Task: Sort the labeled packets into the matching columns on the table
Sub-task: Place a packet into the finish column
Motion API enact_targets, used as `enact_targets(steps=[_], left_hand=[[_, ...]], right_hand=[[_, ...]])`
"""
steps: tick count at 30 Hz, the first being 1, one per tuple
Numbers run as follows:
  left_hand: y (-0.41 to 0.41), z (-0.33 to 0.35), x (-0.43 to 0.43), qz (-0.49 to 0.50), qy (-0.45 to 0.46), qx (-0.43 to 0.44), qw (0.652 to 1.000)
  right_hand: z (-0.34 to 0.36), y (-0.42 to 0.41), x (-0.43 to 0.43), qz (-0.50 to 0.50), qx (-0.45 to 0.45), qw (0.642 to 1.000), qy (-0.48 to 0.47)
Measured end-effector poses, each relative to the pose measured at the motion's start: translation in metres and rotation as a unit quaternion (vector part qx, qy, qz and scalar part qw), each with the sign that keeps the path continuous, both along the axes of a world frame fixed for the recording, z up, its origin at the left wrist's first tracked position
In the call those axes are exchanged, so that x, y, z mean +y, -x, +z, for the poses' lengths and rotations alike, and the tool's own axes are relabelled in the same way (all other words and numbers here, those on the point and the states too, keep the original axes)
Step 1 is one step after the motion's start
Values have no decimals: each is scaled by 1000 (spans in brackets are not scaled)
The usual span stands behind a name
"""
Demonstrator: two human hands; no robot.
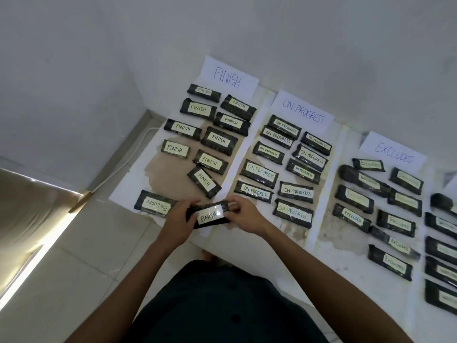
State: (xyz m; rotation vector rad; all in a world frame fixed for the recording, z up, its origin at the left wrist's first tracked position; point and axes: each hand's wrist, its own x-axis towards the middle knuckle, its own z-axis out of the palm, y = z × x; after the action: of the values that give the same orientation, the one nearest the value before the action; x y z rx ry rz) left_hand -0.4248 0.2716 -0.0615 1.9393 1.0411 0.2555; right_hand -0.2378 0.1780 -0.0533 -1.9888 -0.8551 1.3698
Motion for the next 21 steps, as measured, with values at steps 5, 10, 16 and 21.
enact_targets(steps=[5, 10, 16, 21], left_hand=[[-12, 3, 2, 23, 70, 6, 997], [-14, 4, 6, 115, 137, -10, 984], [-14, 13, 24, 144, 155, -20, 977], [-7, 16, 52, 158, 155, -18, 975]], right_hand=[[11, -6, -1, -89, 74, 993, 4], [14, -4, 1, -24, -18, 999, -17], [11, 14, 18, 287, -377, 871, -129], [13, 29, 56, 336, -380, 850, -143]])
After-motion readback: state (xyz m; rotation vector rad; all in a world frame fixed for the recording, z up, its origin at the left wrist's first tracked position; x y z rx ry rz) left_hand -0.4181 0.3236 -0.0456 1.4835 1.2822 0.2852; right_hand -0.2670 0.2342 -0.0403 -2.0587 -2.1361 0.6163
